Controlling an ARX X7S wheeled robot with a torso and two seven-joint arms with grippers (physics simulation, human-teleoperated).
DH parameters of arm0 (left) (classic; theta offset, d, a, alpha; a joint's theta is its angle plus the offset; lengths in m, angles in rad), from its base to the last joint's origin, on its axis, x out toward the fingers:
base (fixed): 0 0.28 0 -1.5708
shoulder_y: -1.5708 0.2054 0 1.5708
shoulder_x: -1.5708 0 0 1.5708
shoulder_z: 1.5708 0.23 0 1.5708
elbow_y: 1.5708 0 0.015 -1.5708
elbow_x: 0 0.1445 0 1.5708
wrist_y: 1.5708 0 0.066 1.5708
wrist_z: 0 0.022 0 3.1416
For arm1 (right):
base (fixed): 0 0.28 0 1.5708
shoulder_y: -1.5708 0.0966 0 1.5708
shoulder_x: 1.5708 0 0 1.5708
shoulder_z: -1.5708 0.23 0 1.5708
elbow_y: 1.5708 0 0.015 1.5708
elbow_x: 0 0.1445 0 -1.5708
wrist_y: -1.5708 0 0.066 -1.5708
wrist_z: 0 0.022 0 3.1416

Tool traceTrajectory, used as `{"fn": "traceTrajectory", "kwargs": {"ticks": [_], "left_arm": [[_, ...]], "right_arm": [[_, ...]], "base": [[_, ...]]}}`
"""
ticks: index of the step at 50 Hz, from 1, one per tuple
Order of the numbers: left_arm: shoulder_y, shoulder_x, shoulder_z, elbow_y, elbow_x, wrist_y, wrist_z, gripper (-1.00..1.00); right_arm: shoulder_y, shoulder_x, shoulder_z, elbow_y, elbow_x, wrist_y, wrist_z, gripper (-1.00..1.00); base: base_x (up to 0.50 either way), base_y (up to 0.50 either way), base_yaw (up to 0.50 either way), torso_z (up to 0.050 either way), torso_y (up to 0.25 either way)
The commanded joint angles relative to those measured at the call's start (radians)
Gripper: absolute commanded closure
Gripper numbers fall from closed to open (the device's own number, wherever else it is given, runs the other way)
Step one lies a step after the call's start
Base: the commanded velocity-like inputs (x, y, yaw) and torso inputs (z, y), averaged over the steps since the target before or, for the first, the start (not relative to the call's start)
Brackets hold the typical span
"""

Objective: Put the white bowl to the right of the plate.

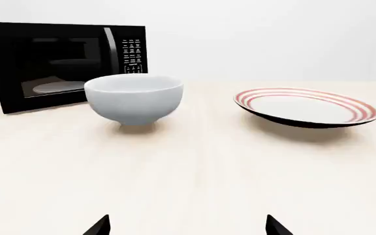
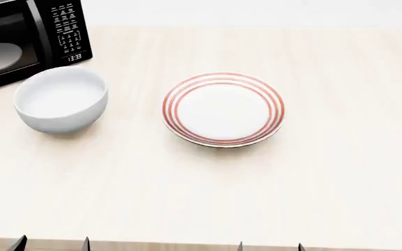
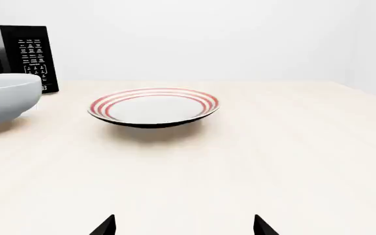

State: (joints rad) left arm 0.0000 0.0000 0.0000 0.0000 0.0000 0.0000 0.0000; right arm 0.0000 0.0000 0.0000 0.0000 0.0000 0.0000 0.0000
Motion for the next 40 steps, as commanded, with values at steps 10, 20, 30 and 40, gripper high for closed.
{"fn": "traceTrajectory", "kwargs": {"ticks": [10, 20, 30, 40], "left_arm": [[-0.015, -0.055, 0.029, 0.189, -0.107, -0.245, -0.025, -1.0], [-0.07, -0.102, 0.056, 0.388, -0.117, -0.442, -0.04, -1.0], [-0.089, -0.125, 0.059, 0.41, -0.126, -0.469, -0.05, -1.0], [-0.088, -0.137, 0.056, 0.381, -0.134, -0.445, -0.057, -1.0]], "right_arm": [[0.036, 0.052, -0.07, -0.163, -0.068, 0.312, 0.128, -1.0], [0.204, 0.101, -0.021, -0.552, 0.089, 0.814, -0.013, -1.0], [0.478, 0.147, 0.089, -0.695, 0.229, 1.194, -0.09, -1.0], [0.687, 0.199, 0.051, -0.598, 0.259, 1.316, -0.121, -1.0]], "base": [[0.0, 0.0, 0.0, 0.0, 0.0], [0.0, 0.0, 0.0, 0.0, 0.0], [0.0, 0.0, 0.0, 0.0, 0.0], [0.0, 0.0, 0.0, 0.0, 0.0]]}}
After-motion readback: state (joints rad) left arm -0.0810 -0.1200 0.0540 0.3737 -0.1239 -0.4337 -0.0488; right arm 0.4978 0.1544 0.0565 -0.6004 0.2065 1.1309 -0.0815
